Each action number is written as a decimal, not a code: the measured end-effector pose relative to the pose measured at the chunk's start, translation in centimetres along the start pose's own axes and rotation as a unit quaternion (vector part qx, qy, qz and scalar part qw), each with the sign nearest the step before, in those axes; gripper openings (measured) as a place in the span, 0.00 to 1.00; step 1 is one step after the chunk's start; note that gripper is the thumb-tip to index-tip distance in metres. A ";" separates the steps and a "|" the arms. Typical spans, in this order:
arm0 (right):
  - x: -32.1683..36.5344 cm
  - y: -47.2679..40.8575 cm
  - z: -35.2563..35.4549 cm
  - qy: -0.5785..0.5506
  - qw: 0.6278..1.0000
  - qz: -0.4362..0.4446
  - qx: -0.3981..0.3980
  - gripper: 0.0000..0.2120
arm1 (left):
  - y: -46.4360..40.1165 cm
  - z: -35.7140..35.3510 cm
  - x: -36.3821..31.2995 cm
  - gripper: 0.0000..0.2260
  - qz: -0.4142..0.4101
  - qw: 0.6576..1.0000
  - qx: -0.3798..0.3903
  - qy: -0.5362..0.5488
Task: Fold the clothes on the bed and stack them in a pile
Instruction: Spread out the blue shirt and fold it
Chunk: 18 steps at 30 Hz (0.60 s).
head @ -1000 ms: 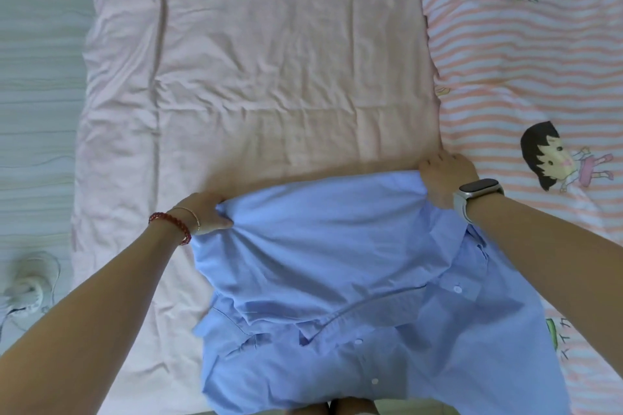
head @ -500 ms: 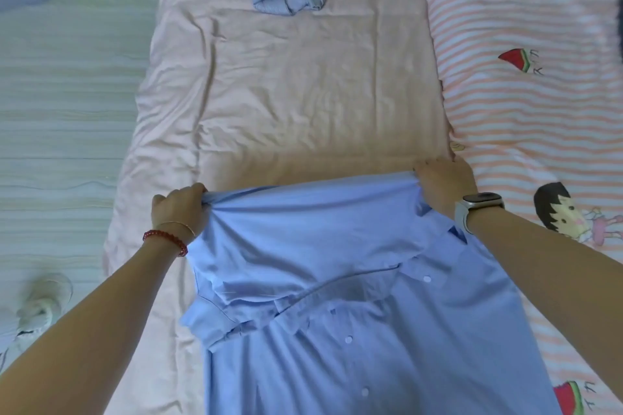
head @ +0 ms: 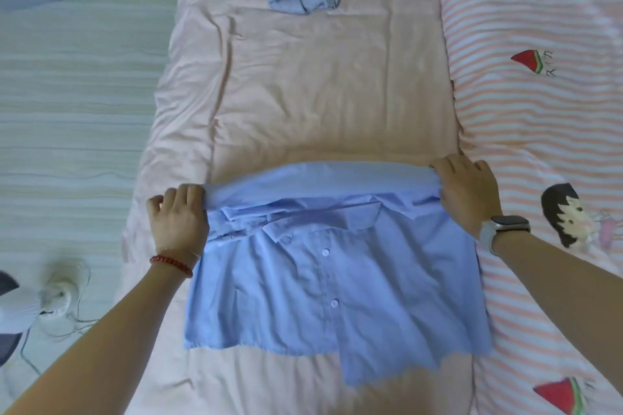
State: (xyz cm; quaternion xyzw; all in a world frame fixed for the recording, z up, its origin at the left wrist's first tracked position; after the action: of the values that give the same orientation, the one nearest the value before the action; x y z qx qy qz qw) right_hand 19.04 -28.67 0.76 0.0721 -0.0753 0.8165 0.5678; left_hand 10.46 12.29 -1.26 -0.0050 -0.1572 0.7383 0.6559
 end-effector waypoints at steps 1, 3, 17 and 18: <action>0.0 1.6 -0.1 -0.008 1.000 0.020 -0.014 0.14 | 1.7 0.0 -0.1 0.09 -0.025 1.000 0.004 -0.001; 0.2 4.9 -0.3 -0.009 0.998 0.059 -0.004 0.13 | 5.0 -0.1 -0.1 0.09 -0.078 0.997 0.020 -0.006; 1.5 20.4 -2.9 0.034 0.988 0.093 0.121 0.37 | 17.7 1.2 -1.6 0.09 -0.206 0.963 0.176 0.002; 1.7 21.1 -3.0 0.032 0.987 0.092 0.130 0.38 | 17.8 1.4 -1.8 0.12 -0.191 0.960 0.204 0.002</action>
State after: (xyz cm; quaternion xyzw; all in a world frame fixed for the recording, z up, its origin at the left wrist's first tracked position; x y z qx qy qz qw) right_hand -1.40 -33.74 -2.73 0.1117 0.0433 0.8698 0.4786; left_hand -6.84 8.65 -4.56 0.1571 0.0001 0.6153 0.7725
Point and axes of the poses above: each hand's wrist, its own y-axis away from the middle knuckle, its own z-axis out of the back of the hand, x = y × z, the point moved 1 cm from there along -y, towards the middle knuckle, and after that the axes turned 11 degrees about -y, right-handed, at the moved point
